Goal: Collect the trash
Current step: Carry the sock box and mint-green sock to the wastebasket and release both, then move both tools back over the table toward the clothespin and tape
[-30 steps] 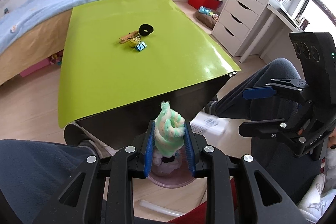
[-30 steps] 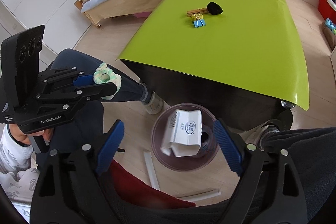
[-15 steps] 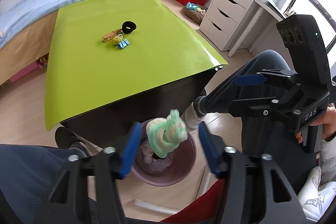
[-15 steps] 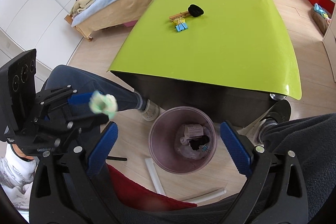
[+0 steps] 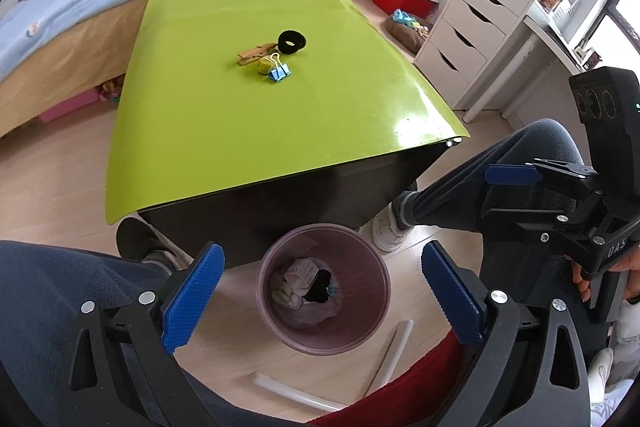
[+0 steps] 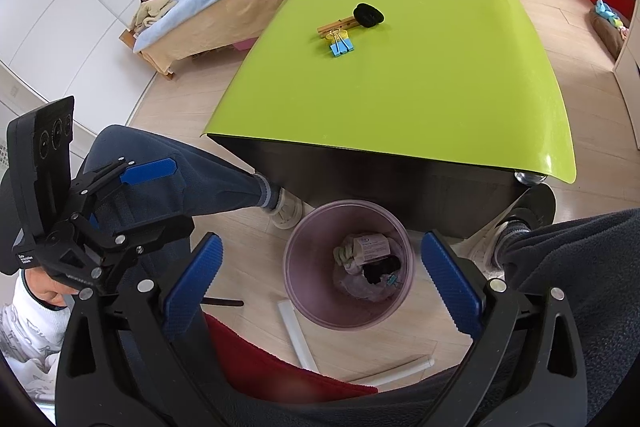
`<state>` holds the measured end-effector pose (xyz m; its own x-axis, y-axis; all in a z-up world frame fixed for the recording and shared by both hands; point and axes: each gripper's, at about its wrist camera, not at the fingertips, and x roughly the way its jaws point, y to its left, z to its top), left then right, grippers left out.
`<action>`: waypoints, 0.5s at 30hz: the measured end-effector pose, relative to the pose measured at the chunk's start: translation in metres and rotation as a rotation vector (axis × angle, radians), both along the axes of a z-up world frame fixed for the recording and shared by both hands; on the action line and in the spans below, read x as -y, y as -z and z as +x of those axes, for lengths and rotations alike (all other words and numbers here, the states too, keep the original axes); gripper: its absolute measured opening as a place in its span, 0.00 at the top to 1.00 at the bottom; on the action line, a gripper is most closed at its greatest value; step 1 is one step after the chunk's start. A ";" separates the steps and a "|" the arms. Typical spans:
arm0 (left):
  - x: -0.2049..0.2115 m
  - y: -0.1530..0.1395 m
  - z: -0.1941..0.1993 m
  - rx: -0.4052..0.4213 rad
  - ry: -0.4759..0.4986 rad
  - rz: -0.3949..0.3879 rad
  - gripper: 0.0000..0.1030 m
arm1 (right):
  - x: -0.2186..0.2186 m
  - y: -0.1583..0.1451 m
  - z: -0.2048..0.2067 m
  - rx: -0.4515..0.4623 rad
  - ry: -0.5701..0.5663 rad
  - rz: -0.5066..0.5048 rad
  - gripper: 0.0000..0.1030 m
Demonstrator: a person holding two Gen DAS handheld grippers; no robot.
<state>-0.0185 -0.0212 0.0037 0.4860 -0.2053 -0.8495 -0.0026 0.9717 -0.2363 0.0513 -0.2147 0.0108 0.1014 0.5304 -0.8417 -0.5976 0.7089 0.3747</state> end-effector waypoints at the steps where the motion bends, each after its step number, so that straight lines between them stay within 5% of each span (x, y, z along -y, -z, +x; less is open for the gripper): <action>1: -0.002 0.001 0.001 -0.004 -0.011 -0.003 0.08 | 0.000 0.000 0.000 0.000 0.000 0.000 0.05; 15: -0.015 -0.008 0.007 0.039 -0.052 -0.038 0.08 | -0.006 -0.004 0.006 0.007 0.004 0.010 0.05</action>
<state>-0.0112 -0.0058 0.0114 0.5292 -0.2108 -0.8219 -0.0426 0.9608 -0.2739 0.0578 -0.2088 0.0144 0.1096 0.5386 -0.8354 -0.5972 0.7075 0.3778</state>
